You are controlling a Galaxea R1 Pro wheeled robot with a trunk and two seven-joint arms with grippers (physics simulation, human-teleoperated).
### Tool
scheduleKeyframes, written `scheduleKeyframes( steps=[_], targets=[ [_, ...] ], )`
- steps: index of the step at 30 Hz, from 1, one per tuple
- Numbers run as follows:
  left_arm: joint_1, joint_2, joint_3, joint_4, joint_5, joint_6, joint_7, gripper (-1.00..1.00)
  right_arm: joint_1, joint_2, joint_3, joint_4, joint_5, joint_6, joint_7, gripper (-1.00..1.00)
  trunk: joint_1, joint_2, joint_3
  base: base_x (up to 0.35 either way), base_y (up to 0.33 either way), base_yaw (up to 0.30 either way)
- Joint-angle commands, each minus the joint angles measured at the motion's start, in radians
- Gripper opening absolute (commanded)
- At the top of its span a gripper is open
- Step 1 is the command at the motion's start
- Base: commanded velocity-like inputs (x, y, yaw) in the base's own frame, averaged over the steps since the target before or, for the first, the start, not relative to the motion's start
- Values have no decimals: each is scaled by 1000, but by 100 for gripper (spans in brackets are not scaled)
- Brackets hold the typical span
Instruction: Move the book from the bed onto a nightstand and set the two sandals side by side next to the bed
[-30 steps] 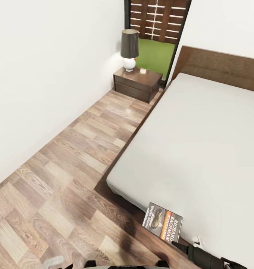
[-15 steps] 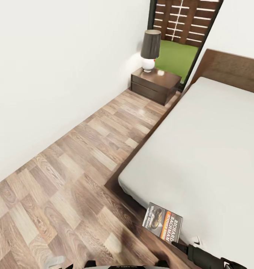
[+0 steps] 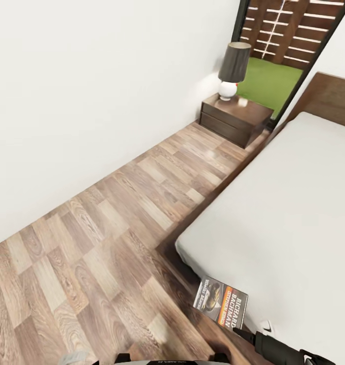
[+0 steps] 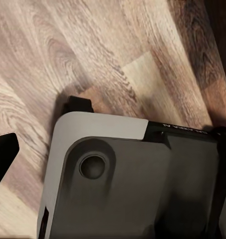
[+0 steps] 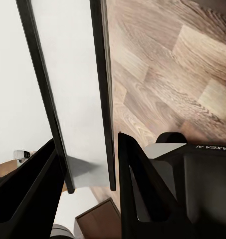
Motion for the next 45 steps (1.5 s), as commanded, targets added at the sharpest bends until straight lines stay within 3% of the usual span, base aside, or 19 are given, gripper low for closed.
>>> scheduleKeyframes(
  steps=[1,11,45],
  targets=[
    [-1,0,3,2,4,0,-6,100,0,0,-2,0,-6,11,2,-100,0,-1,-1,0,0,271],
    [-1,-13,4,2,4,-17,-6,100,1,0,-2,0,-6,11,2,-100,0,-1,-1,0,0,271],
    [-1,-14,5,2,4,-31,-6,100,1,0,-2,0,-5,8,1,-100,0,-1,-8,0,0,278]
  ],
)
